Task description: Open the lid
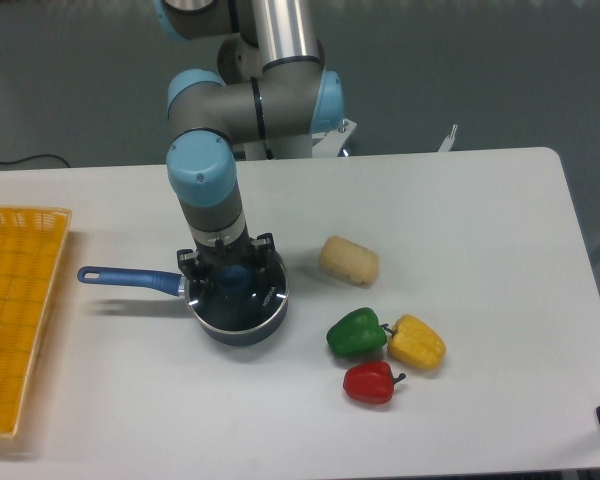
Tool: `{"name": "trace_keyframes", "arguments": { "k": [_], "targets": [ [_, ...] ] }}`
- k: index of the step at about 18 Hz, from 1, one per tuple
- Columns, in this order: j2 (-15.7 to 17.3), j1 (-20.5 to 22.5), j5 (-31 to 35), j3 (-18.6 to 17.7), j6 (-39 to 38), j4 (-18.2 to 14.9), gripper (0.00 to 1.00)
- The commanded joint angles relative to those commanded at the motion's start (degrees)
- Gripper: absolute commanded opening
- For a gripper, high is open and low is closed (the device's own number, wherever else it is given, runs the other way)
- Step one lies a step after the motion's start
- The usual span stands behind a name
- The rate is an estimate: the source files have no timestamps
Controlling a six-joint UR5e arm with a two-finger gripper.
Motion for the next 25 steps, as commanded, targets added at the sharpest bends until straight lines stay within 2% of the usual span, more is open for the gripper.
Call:
{"name": "trace_keyframes", "arguments": {
  "k": [13,25],
  "targets": [
    [1.1,0.5,0.4,0.4,0.4,-0.4,0.66],
    [3.2,2.2,0.9,1.8,0.7,-2.6,0.64]
  ]
}}
